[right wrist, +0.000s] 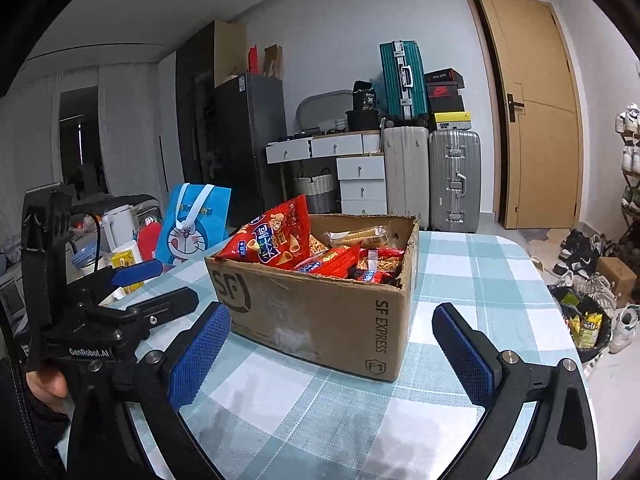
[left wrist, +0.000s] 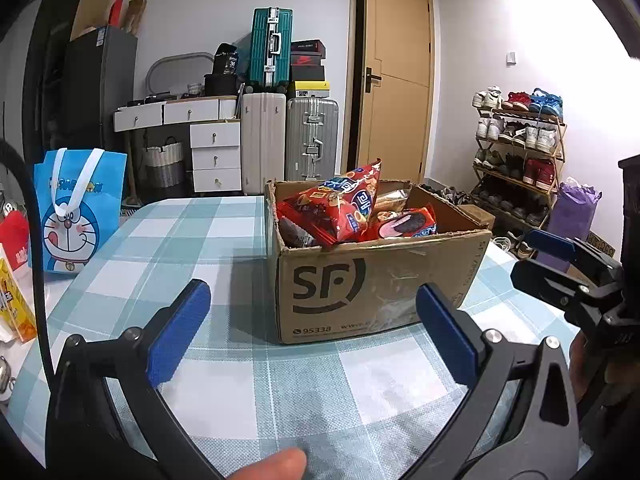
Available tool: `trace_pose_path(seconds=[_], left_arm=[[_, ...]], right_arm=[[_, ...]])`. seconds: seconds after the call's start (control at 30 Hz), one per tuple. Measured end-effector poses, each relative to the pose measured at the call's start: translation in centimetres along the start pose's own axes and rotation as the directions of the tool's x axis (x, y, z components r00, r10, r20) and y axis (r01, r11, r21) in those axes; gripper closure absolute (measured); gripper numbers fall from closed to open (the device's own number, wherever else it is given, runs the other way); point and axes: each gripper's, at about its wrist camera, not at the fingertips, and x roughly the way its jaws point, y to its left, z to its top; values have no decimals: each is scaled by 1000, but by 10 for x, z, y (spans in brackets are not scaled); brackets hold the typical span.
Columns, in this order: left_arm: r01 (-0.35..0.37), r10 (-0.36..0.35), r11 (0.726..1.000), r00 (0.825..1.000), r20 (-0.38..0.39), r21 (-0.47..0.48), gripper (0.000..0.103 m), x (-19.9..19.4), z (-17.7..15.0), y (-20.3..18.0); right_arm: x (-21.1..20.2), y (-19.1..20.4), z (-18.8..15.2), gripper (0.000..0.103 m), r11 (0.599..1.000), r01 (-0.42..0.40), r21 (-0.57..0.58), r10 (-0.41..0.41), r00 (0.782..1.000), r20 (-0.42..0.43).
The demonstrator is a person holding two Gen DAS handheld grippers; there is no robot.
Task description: Organize snacks
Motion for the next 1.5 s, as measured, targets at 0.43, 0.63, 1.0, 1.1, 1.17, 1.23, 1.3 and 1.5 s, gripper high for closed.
trace_pose_path(seconds=[0.43, 0.63, 1.0, 1.1, 1.17, 1.23, 1.3, 1.5], left_arm=[[2, -2, 1000, 1000, 9, 4, 0, 4, -2, 1], [4, -4, 1000, 1000, 13, 6, 0, 4, -3, 2], [7, -7, 1000, 1000, 17, 1, 0, 4, -5, 4], [7, -7, 1000, 1000, 16, 2, 0, 3, -5, 4], [8, -8, 1000, 1000, 16, 2, 0, 3, -5, 4], [9, -9, 1000, 1000, 15, 2, 0, 3, -5, 4], [6, -6, 1000, 1000, 15, 2, 0, 4, -6, 4], [7, -7, 1000, 1000, 15, 2, 0, 4, -5, 4]], right_arm=[[0, -2, -4, 0, 1000, 7, 4, -7, 1000, 14], [-4, -2, -4, 0, 1000, -2, 5, 2, 1000, 24], [-3, -4, -5, 0, 1000, -1, 15, 1, 1000, 26], [-4, -4, -5, 0, 1000, 0, 15, -1, 1000, 28], [-4, -3, -6, 0, 1000, -1, 13, 1, 1000, 27], [-4, -3, -6, 0, 1000, -4, 13, 3, 1000, 27], [-4, -3, -6, 0, 1000, -3, 11, 2, 1000, 27], [-3, -3, -6, 0, 1000, -3, 11, 3, 1000, 27]])
